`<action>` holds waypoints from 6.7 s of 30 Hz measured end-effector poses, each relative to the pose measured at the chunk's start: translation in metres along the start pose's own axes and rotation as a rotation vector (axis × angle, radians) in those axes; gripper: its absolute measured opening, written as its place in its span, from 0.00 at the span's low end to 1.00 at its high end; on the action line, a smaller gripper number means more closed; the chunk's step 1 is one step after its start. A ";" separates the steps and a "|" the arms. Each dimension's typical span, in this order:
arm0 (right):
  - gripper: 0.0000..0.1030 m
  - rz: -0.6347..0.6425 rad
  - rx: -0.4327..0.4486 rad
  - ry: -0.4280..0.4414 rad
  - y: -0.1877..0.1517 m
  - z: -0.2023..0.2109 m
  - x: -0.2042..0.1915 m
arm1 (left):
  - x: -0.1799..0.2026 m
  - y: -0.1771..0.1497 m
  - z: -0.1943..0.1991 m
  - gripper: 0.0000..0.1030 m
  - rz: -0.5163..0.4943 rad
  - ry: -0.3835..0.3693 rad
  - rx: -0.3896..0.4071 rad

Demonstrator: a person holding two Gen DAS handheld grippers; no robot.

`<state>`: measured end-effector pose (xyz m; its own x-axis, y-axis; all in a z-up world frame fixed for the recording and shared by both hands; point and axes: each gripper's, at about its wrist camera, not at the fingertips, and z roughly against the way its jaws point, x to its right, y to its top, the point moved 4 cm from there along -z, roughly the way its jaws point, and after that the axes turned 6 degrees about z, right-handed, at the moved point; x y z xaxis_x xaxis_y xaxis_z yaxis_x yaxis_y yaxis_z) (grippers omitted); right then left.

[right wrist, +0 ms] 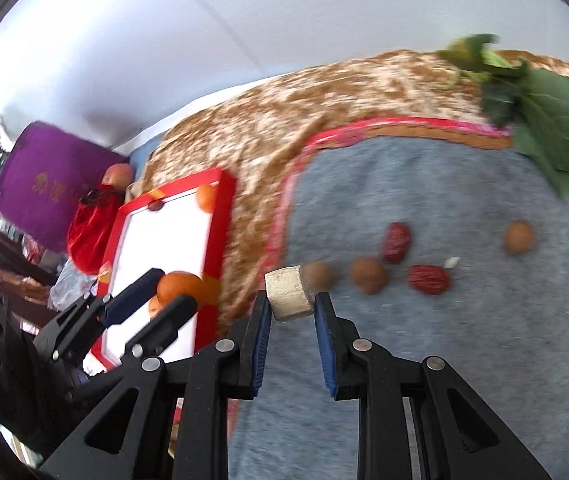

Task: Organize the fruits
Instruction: 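Carry the orange and beige cube over the white tray with both grippers, then open both grippers to drop the orange and beige cube onto the tray, then move both tools back to the felt toward the brown round nuts, then grasp a brown nut with the left gripper while the right grasps another, then carry both brown nuts over the white tray, then open the right gripper to drop its nut while the left releases its nut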

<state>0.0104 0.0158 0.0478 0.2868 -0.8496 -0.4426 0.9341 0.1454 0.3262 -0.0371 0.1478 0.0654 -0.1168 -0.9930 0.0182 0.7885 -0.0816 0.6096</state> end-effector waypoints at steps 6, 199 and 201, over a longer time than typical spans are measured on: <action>0.22 0.108 -0.025 0.055 -0.008 -0.027 -0.058 | -0.058 -0.015 0.000 0.30 0.103 0.093 -0.041; 0.25 0.393 -0.017 -0.039 -0.048 -0.063 -0.125 | -0.111 -0.049 -0.033 0.20 0.202 0.308 -0.256; 0.28 0.391 -0.019 -0.047 -0.047 -0.063 -0.125 | -0.110 -0.049 -0.034 0.20 0.204 0.314 -0.254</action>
<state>-0.0563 0.1471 0.0351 0.6125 -0.7503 -0.2490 0.7599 0.4719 0.4470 -0.0421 0.2586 0.0072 0.2148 -0.9655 -0.1475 0.9040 0.1394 0.4043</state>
